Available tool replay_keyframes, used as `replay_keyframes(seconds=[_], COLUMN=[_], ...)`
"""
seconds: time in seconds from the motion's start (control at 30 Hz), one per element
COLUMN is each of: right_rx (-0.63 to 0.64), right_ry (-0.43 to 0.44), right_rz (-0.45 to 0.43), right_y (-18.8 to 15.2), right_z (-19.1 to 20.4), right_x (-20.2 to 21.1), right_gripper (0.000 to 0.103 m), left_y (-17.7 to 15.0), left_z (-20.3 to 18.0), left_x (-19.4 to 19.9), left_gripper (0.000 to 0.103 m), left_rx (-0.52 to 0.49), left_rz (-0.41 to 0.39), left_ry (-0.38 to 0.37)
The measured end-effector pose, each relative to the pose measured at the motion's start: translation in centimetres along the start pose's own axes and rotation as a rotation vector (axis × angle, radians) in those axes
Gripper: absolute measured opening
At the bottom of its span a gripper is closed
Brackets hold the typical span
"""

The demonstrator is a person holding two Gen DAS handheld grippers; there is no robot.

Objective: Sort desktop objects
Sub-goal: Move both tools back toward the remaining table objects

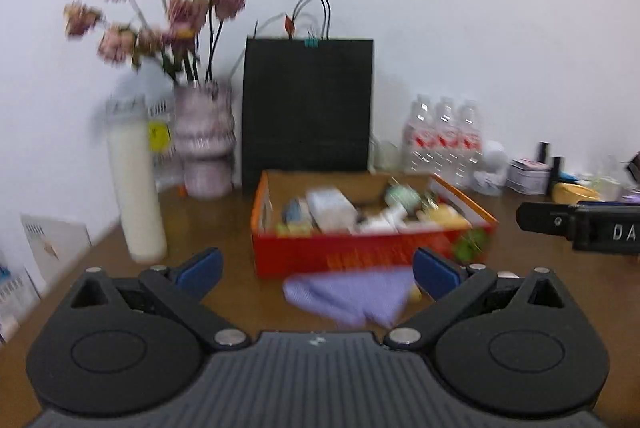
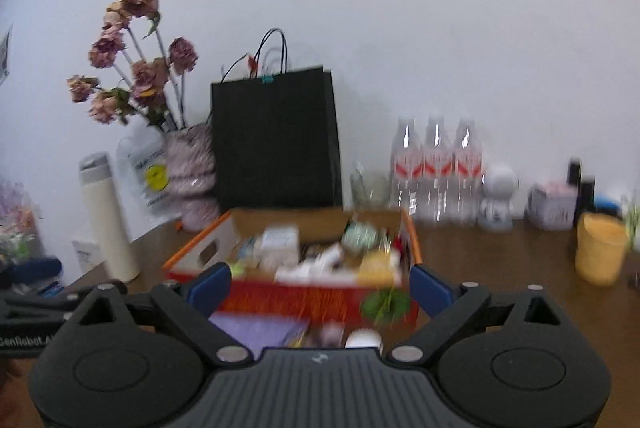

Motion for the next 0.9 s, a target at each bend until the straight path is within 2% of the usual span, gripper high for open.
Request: replay_keyframes(seconds=[0.1,0.17,0.27,0.33,0.47,0.67,0.73,0.8,0.9], right_rx=[-0.014,0.015,0.048,0.028,-0.057,-0.07,-0.079,-0.08,-0.063], right_ry=[0.039,0.033,0.008,-0.015,-0.057,-0.054,-0.025,0.002,0.03], right_rz=[0.005,0.034,0.06,0.039,0.045,0.071,0.083,0.092,0.113], right_y=[-2.8,-4.8,-7.3,-8.7,-11.4,-12.3,-12.5,-12.4,-12.3], right_z=[0.8,1.2,1.3,1.1,0.0,-0.4,-0.3,-0.1,0.2], right_x=[3.4,5.0,7.3,9.5,12.4,12.8,12.5,11.8,10.4], right_gripper=[0.1,0.1,0.1,0.1,0.1,0.097,0.091,0.09,0.076], left_y=[-2.9,-4.1,-5.7,-6.5,-8.3,-9.4,-9.4,-9.3,-9.2], left_z=[0.4,0.7,1.4,1.4,2.0,2.6,2.4,1.9,0.6], left_x=[2.9,4.5,6.4,7.4,8.9,9.3,8.9,8.2,6.5], left_gripper=[0.103,0.103,0.103,0.103,0.103,0.103,0.103,0.103,0.103], left_rx=[-0.037,-0.049,-0.003,0.01,-0.02,0.008,0.006,0.002,-0.015], left_rz=[0.028,0.032,0.075,0.087,0.097,0.126,0.129,0.131,0.14], left_ry=[0.011,0.031,0.037,0.009,0.048,0.063,0.061,0.049,0.01])
Point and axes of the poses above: each gripper's, at about its wrist camera, not at the fingertips, and x roughly against the way its jaws point, z to its left, y to its top, the point moved 9 cm from there along -x, roughly the way its jaws point, and after that the axes turned 5 degrees about x, right-handed, at the moved point
